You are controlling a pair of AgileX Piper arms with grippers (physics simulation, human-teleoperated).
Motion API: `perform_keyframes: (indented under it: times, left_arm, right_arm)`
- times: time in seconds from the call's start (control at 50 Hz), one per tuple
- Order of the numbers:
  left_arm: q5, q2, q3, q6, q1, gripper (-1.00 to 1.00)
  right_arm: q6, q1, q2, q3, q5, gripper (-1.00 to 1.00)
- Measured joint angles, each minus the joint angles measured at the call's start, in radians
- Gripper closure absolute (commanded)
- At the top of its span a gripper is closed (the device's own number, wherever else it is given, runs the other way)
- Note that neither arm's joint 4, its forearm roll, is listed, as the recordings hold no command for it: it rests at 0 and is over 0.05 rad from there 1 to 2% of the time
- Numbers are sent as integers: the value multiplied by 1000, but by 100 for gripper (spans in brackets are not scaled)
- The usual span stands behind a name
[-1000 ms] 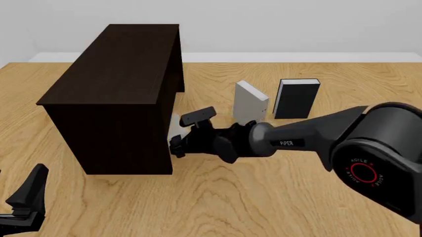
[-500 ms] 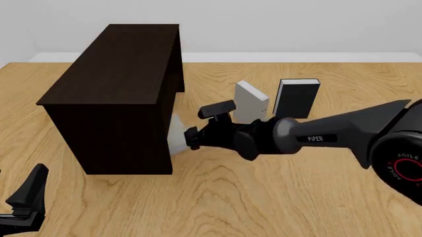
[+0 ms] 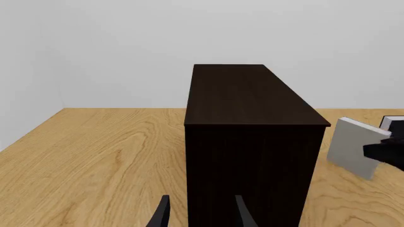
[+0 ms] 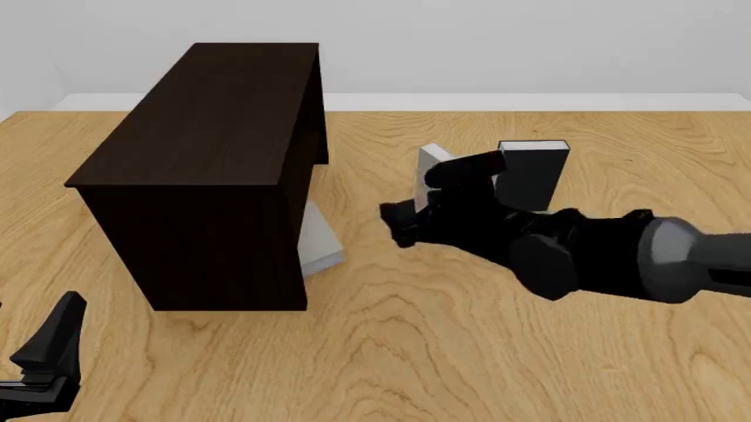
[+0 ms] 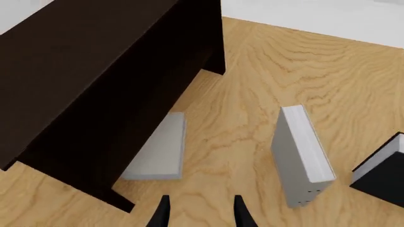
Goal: Pick up the book on the right and place it under the cabinet shelf.
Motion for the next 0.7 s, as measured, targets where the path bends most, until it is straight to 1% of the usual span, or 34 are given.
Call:
perform_keyframes:
  times: [0.16, 0.32, 0.58, 0.7]
  left_arm:
    - [4, -4, 0, 1, 0, -100]
    - [4, -5, 1, 1, -5, -100]
    - [4, -6, 1, 1, -9, -100]
    - [4, -6, 1, 1, -10, -100]
  right_arm:
    - [-24, -30, -162, 83, 14, -100]
    - [-58, -67, -336, 141, 64, -100]
    - [-93, -130, -623, 231, 135, -100]
    - [-113, -173, -754, 267, 173, -100]
